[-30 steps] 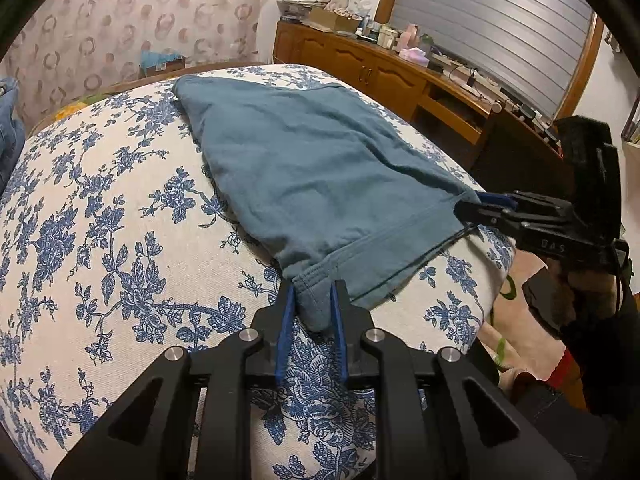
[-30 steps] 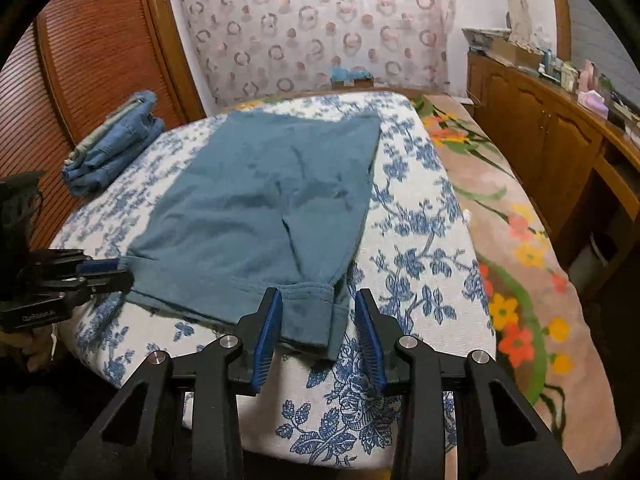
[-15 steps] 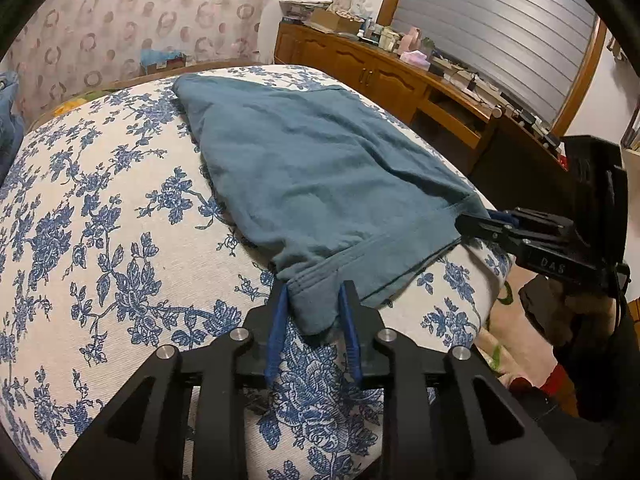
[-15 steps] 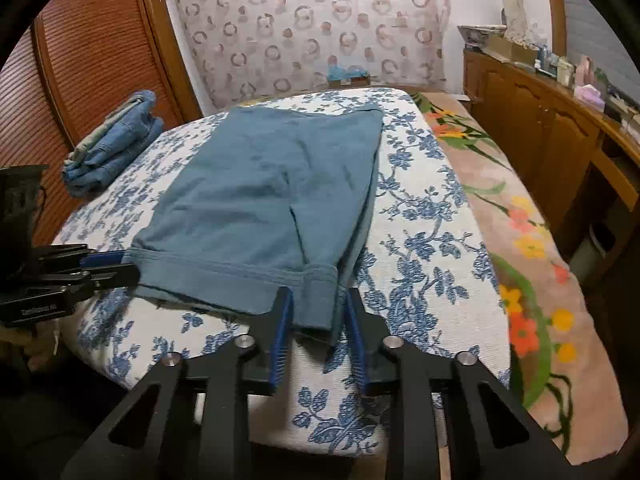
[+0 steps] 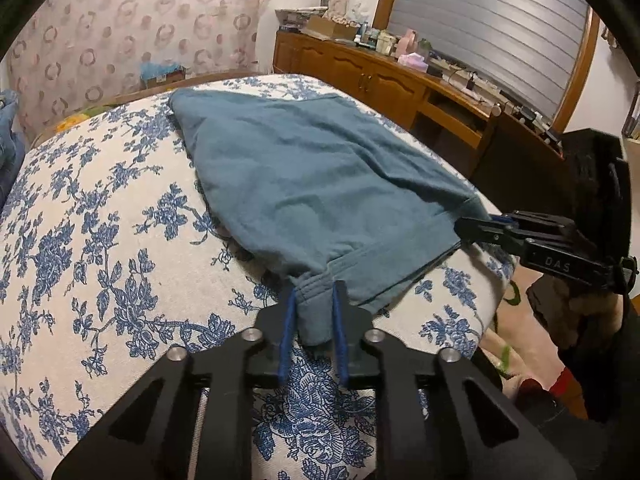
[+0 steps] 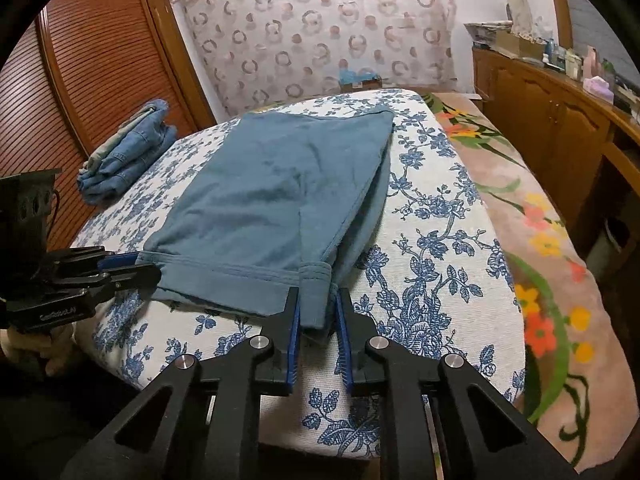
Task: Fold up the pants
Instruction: 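Lift the hem with both grippers and fold it over toward the waistband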
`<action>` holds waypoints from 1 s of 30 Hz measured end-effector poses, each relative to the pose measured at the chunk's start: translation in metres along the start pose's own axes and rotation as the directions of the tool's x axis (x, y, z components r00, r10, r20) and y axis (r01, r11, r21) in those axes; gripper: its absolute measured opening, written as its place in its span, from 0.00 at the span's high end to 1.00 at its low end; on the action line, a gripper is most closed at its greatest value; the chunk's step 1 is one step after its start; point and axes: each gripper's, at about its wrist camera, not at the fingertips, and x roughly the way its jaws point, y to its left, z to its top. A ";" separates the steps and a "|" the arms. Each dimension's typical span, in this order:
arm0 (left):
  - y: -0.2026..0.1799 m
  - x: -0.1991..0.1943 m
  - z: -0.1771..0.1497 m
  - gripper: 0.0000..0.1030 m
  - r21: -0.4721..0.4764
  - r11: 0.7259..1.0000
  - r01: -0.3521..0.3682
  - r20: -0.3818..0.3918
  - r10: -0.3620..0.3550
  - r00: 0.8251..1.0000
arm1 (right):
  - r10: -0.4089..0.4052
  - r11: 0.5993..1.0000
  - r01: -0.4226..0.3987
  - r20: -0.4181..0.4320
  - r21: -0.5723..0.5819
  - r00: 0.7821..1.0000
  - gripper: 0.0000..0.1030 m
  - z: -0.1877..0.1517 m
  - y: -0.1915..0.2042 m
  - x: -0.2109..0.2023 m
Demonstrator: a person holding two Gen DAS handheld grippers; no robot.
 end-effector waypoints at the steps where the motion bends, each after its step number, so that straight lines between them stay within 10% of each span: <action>1: 0.000 -0.001 0.000 0.85 -0.002 1.000 0.007 0.003 -0.007 1.000 | 0.004 1.000 -0.004 0.002 0.004 1.000 0.85 0.000 0.001 0.000; 30: -0.003 -0.138 0.071 0.87 0.038 0.996 -0.077 0.346 0.059 0.936 | 0.131 0.973 -0.067 0.291 -0.219 0.948 0.86 0.069 0.057 -0.096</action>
